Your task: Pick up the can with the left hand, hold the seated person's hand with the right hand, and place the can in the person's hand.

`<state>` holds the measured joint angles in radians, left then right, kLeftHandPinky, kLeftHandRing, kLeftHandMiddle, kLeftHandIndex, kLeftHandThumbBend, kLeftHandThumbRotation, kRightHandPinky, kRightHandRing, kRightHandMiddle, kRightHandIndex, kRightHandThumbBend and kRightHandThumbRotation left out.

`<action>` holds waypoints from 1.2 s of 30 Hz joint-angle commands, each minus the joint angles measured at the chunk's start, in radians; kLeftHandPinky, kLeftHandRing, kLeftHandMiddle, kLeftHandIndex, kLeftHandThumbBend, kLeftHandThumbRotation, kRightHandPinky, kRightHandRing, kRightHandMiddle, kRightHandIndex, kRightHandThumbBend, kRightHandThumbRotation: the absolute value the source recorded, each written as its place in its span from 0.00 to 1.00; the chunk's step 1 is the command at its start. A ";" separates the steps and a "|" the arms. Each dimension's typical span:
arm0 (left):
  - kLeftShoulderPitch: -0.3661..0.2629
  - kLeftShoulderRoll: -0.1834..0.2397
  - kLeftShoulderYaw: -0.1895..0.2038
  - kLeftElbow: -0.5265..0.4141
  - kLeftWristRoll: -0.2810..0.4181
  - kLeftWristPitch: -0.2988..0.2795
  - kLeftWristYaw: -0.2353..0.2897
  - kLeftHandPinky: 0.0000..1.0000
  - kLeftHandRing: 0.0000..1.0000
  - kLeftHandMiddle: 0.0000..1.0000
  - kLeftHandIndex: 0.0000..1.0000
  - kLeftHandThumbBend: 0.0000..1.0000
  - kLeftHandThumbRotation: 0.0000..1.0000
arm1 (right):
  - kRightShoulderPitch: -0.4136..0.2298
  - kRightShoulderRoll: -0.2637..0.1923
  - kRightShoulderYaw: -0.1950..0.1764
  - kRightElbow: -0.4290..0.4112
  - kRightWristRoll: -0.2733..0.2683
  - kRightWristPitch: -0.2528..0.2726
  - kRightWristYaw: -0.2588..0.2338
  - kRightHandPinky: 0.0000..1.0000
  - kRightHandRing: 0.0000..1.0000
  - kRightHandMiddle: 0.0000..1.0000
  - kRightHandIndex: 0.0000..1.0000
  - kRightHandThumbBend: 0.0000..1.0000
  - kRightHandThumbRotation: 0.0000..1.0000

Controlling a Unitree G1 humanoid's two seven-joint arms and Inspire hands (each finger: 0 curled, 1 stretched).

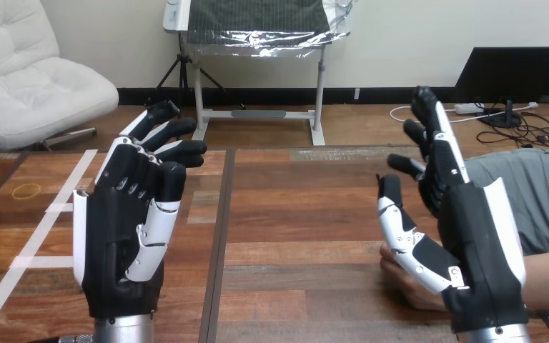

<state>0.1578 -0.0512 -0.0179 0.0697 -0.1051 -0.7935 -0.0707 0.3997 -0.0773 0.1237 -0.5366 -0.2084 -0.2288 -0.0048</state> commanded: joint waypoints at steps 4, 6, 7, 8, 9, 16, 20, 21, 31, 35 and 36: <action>-0.032 0.001 0.009 -0.009 0.020 -0.012 0.003 0.62 0.66 0.72 0.77 0.57 0.63 | -0.040 0.008 0.009 -0.025 0.015 0.013 0.011 0.85 0.97 1.00 1.00 0.00 0.00; -0.030 0.001 0.015 -0.012 0.032 -0.010 0.011 0.63 0.66 0.73 0.78 0.57 0.62 | -0.040 0.009 0.009 -0.026 0.014 0.015 0.012 0.85 0.97 1.00 1.00 0.00 0.00; -0.027 -0.001 0.025 -0.021 0.053 0.003 0.028 0.63 0.67 0.73 0.78 0.56 0.62 | -0.041 0.008 0.009 -0.026 0.013 0.017 0.013 0.85 0.97 1.00 1.00 0.00 0.00; -0.025 -0.003 0.032 -0.028 0.067 0.011 0.040 0.64 0.67 0.74 0.78 0.57 0.59 | -0.041 0.008 0.009 -0.026 0.013 0.018 0.013 0.85 0.97 1.00 1.00 0.00 0.00; -0.024 -0.005 0.036 -0.033 0.078 0.017 0.048 0.64 0.68 0.74 0.78 0.57 0.58 | -0.041 0.007 0.008 -0.026 0.013 0.018 0.013 0.85 0.97 1.00 1.00 0.00 0.00; -0.019 0.012 0.102 -0.090 0.247 0.087 0.152 0.69 0.72 0.76 0.80 0.58 0.48 | -0.043 0.006 0.004 -0.024 0.016 0.024 0.015 0.86 0.98 1.00 1.00 0.00 0.00; -0.007 0.044 0.136 -0.149 0.349 0.184 0.188 0.74 0.76 0.78 0.81 0.59 0.40 | -0.047 0.006 0.003 -0.018 0.017 0.022 0.015 0.86 0.98 1.00 1.00 0.00 0.00; -0.005 0.050 0.141 -0.160 0.364 0.203 0.192 0.74 0.76 0.79 0.81 0.60 0.39 | -0.048 0.006 0.003 -0.017 0.017 0.021 0.016 0.86 0.98 1.00 1.00 0.00 0.00; -0.002 0.147 0.210 -0.281 0.639 0.443 0.234 0.80 0.81 0.83 0.83 0.67 0.36 | -0.057 0.003 -0.005 -0.013 -0.001 0.028 0.010 0.86 0.97 1.00 1.00 0.00 0.00; -0.008 0.185 0.226 -0.295 0.684 0.502 0.235 0.79 0.82 0.84 0.83 0.71 0.39 | -0.059 0.001 -0.008 -0.011 0.001 0.028 0.012 0.86 0.97 1.00 1.00 0.00 0.00; -0.009 0.192 0.228 -0.297 0.689 0.512 0.235 0.79 0.82 0.84 0.83 0.72 0.40 | -0.060 0.001 -0.009 -0.010 0.001 0.028 0.012 0.86 0.97 1.00 1.00 0.00 0.00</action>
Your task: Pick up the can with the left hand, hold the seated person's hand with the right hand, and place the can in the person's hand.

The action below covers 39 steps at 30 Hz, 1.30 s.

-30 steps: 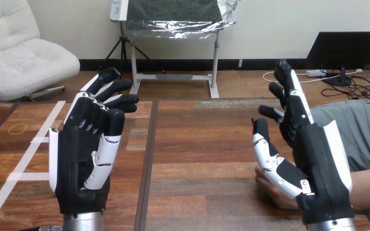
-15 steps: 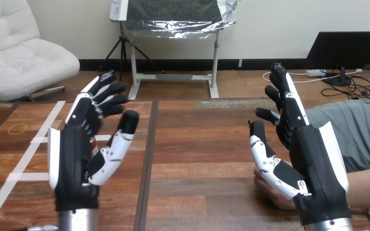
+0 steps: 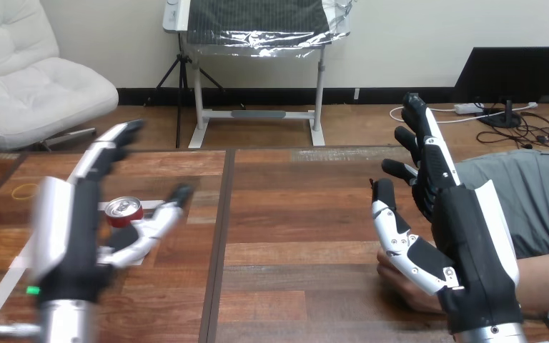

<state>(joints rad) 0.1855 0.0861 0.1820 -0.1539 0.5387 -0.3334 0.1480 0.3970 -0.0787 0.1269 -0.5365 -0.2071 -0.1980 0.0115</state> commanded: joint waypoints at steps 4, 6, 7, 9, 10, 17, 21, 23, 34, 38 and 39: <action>-0.052 0.099 0.047 -0.067 0.067 0.099 0.015 0.78 0.82 0.85 0.83 0.74 0.42 | -0.059 0.001 -0.015 -0.010 0.003 -0.001 -0.001 0.86 0.97 1.00 1.00 0.00 0.00; -0.057 0.115 0.051 -0.065 0.068 0.116 0.011 0.78 0.82 0.85 0.84 0.75 0.44 | -0.060 0.000 -0.016 -0.010 0.003 0.000 0.000 0.86 0.97 1.00 1.00 0.00 0.00; -0.061 0.131 0.057 -0.058 0.066 0.120 0.009 0.78 0.82 0.85 0.84 0.76 0.44 | -0.061 -0.001 -0.017 -0.010 -0.001 0.001 -0.001 0.86 0.97 1.00 1.00 0.00 0.00; -0.069 0.158 0.067 -0.046 0.061 0.129 0.005 0.78 0.83 0.85 0.84 0.77 0.46 | -0.061 -0.002 -0.019 -0.011 -0.005 0.004 -0.001 0.86 0.96 1.00 1.00 0.00 0.00; -0.072 0.170 0.071 -0.040 0.058 0.134 0.003 0.78 0.83 0.86 0.84 0.77 0.47 | -0.061 -0.002 -0.019 -0.012 -0.005 0.007 -0.001 0.86 0.96 1.00 1.00 0.00 0.00; -0.095 0.238 0.083 0.003 0.048 0.151 0.001 0.78 0.83 0.86 0.85 0.79 0.50 | -0.065 -0.004 -0.022 -0.010 0.003 0.008 0.002 0.86 0.96 1.00 1.00 0.00 0.00; -0.111 0.284 0.085 0.038 0.043 0.156 -0.004 0.79 0.84 0.86 0.85 0.79 0.51 | -0.067 -0.006 -0.025 -0.009 0.005 0.011 0.003 0.86 0.96 1.00 1.00 0.00 0.00; -0.117 0.300 0.083 0.052 0.044 0.157 -0.003 0.79 0.84 0.86 0.85 0.79 0.51 | -0.068 -0.007 -0.026 -0.008 0.007 0.011 0.004 0.86 0.96 1.00 1.00 0.00 0.00; -0.174 0.384 0.064 0.162 0.016 0.156 -0.024 0.80 0.84 0.87 0.86 0.83 0.54 | -0.079 -0.013 -0.034 -0.003 0.013 0.011 0.010 0.87 0.96 1.00 1.00 0.00 0.00; -0.198 0.406 0.053 0.203 0.010 0.154 -0.037 0.81 0.85 0.87 0.86 0.85 0.56 | -0.082 -0.015 -0.037 -0.002 0.019 0.010 0.014 0.87 0.96 1.00 1.00 0.00 0.00; -0.203 0.410 0.050 0.211 0.010 0.153 -0.039 0.81 0.85 0.87 0.86 0.85 0.57 | -0.083 -0.015 -0.038 -0.001 0.020 0.010 0.015 0.87 0.96 1.00 1.00 0.00 0.00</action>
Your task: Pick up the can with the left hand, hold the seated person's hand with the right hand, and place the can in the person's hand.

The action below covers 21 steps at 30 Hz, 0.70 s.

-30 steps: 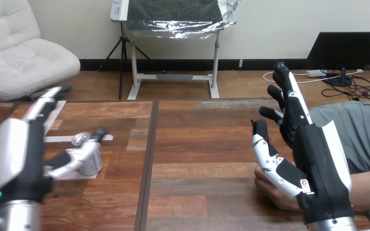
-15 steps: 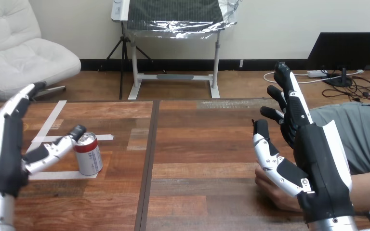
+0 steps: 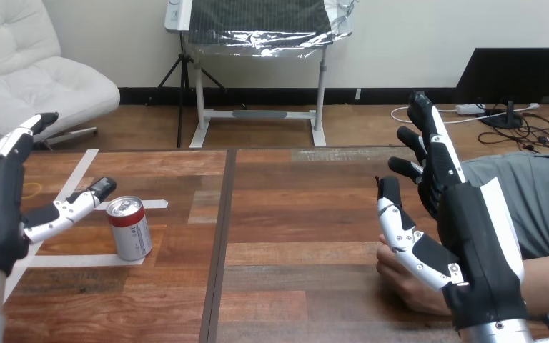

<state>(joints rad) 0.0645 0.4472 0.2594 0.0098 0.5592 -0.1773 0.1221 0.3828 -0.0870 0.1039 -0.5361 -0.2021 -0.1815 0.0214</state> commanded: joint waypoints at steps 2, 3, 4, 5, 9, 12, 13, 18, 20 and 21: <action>-0.099 0.059 -0.036 0.071 -0.017 0.001 -0.028 0.81 0.85 0.87 0.86 0.86 0.58 | -0.071 -0.008 -0.018 -0.001 0.011 -0.006 0.006 0.87 0.96 1.00 1.00 0.00 0.00; -0.104 0.062 -0.038 0.078 -0.019 0.002 -0.032 0.81 0.85 0.87 0.86 0.86 0.58 | -0.072 -0.008 -0.019 -0.001 0.009 -0.006 0.006 0.87 0.96 1.00 1.00 0.00 0.00; -0.113 0.070 -0.044 0.091 -0.025 0.005 -0.048 0.81 0.85 0.87 0.86 0.87 0.58 | -0.073 -0.009 -0.020 -0.002 0.008 -0.006 0.006 0.87 0.96 1.00 1.00 0.00 0.00; -0.119 0.075 -0.048 0.099 -0.028 0.006 -0.059 0.82 0.86 0.87 0.86 0.88 0.59 | -0.074 -0.009 -0.021 -0.001 0.008 -0.007 0.006 0.87 0.96 1.00 1.00 0.00 0.00; -0.149 0.096 -0.065 0.141 -0.042 0.001 -0.100 0.82 0.86 0.87 0.86 0.89 0.60 | -0.078 -0.010 -0.025 0.002 0.012 -0.010 0.010 0.87 0.96 1.00 1.00 0.00 0.00; -0.174 0.114 -0.080 0.172 -0.056 -0.004 -0.133 0.82 0.86 0.87 0.86 0.90 0.60 | -0.080 -0.010 -0.028 0.000 0.013 -0.008 0.012 0.87 0.96 1.00 1.00 0.00 0.00; -0.186 0.121 -0.088 0.187 -0.061 -0.005 -0.149 0.82 0.86 0.87 0.86 0.90 0.61 | -0.080 -0.011 -0.030 0.000 0.011 -0.007 0.011 0.87 0.96 1.00 1.00 0.00 0.00; -0.231 0.142 -0.117 0.238 -0.066 -0.008 -0.194 0.80 0.85 0.87 0.85 0.91 0.57 | -0.083 -0.013 -0.035 0.000 0.003 -0.009 0.010 0.87 0.95 0.99 1.00 0.00 0.00; -0.250 0.147 -0.129 0.254 -0.065 -0.001 -0.213 0.79 0.85 0.86 0.85 0.90 0.56 | -0.086 -0.014 -0.038 0.003 0.002 -0.011 0.010 0.86 0.94 0.99 1.00 0.00 0.00; -0.256 0.148 -0.132 0.260 -0.064 0.000 -0.218 0.79 0.84 0.86 0.85 0.90 0.55 | -0.087 -0.014 -0.039 0.003 0.001 -0.011 0.010 0.85 0.93 0.98 1.00 0.00 0.00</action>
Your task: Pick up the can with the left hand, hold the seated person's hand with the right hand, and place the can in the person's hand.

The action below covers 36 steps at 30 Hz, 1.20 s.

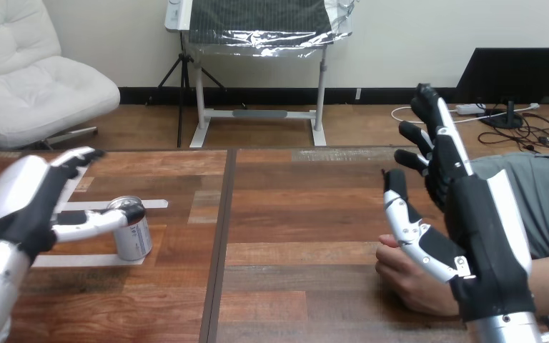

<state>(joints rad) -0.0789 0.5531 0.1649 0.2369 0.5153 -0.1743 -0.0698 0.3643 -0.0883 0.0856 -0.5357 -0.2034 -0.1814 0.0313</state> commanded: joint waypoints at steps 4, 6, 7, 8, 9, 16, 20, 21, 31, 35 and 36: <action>-0.148 0.048 -0.057 0.062 -0.026 0.001 -0.065 0.78 0.84 0.86 0.84 0.89 0.49 | -0.071 -0.016 -0.027 0.003 0.002 -0.014 0.003 0.82 0.91 0.97 0.99 0.00 0.00; -0.179 0.054 -0.079 0.086 -0.021 0.002 -0.089 0.77 0.84 0.86 0.84 0.88 0.44 | -0.073 -0.017 -0.032 0.003 0.005 -0.012 0.006 0.80 0.90 0.96 0.99 0.00 0.00; -0.196 0.057 -0.091 0.099 -0.018 0.003 -0.101 0.77 0.84 0.86 0.84 0.88 0.44 | -0.075 -0.018 -0.034 0.003 0.006 -0.011 0.007 0.80 0.90 0.96 0.99 0.00 0.00; -0.212 0.060 -0.102 0.109 -0.016 0.007 -0.117 0.77 0.84 0.86 0.84 0.89 0.43 | -0.076 -0.019 -0.037 0.002 0.006 -0.008 0.008 0.79 0.89 0.96 0.98 0.00 0.00; -0.222 0.063 -0.110 0.115 -0.015 0.009 -0.127 0.77 0.84 0.86 0.84 0.89 0.43 | -0.076 -0.020 -0.039 0.001 0.007 -0.007 0.009 0.79 0.89 0.96 0.98 0.00 0.00; -0.271 0.068 -0.143 0.147 -0.001 0.033 -0.157 0.77 0.84 0.86 0.84 0.90 0.42 | -0.079 -0.022 -0.046 -0.001 0.013 -0.003 0.013 0.78 0.89 0.95 0.97 0.00 0.00; -0.302 0.075 -0.168 0.167 0.016 0.057 -0.180 0.77 0.84 0.86 0.85 0.91 0.42 | -0.083 -0.022 -0.051 0.000 0.015 -0.004 0.015 0.77 0.89 0.95 0.97 0.00 0.00; -0.309 0.076 -0.174 0.170 0.019 0.063 -0.185 0.77 0.84 0.87 0.85 0.92 0.42 | -0.083 -0.022 -0.052 0.000 0.016 -0.004 0.016 0.77 0.89 0.95 0.97 0.00 0.00; -0.377 0.088 -0.229 0.233 0.049 0.085 -0.196 0.76 0.85 0.88 0.87 0.94 0.43 | -0.088 -0.024 -0.061 -0.001 0.015 -0.004 0.020 0.76 0.88 0.94 0.95 0.00 0.00; -0.398 0.090 -0.248 0.252 0.061 0.091 -0.194 0.75 0.85 0.88 0.87 0.95 0.43 | -0.090 -0.025 -0.064 0.002 0.019 -0.005 0.020 0.74 0.87 0.93 0.93 0.00 0.00; -0.400 0.091 -0.251 0.254 0.062 0.092 -0.194 0.75 0.85 0.88 0.87 0.95 0.43 | -0.091 -0.026 -0.064 0.002 0.020 -0.005 0.021 0.74 0.87 0.93 0.93 0.00 0.00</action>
<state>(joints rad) -0.3830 0.6084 -0.0631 0.4703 0.5652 -0.0872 -0.2696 0.3393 -0.1094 0.0290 -0.5349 -0.1979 -0.1807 0.0496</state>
